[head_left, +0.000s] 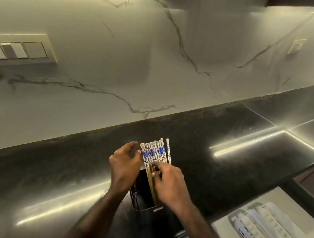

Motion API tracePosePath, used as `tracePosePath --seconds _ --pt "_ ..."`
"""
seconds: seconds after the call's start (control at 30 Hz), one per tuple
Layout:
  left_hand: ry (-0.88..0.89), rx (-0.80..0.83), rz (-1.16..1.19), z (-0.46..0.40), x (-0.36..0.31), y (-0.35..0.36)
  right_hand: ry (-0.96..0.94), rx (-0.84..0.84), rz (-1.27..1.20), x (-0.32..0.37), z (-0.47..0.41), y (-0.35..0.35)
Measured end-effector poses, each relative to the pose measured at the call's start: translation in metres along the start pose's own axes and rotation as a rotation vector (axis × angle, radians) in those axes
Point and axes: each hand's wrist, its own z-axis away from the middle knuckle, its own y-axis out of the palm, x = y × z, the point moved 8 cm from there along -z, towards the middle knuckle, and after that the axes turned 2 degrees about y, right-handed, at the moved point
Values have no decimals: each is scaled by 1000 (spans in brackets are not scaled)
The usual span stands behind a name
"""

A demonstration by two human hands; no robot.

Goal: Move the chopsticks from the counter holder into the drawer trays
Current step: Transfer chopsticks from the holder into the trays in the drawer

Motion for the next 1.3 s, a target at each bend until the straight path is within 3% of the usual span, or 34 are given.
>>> tracePosePath --seconds 0.13,0.33,0.8,0.93,1.1,1.3 --pt "-190 76 188 -2 28 14 33 15 37 -6 0 16" --pt "-265 194 404 -2 38 31 89 6 23 -10 2 25" --pt "-292 264 539 -8 49 35 118 -4 17 -8 -4 28" --pt "-243 257 579 -20 22 17 82 30 -49 -2 -10 24" --pt "-53 376 619 -46 -52 -14 57 191 -266 7 -17 10" --pt "91 407 773 -59 -142 -36 28 162 -423 10 -14 -37"
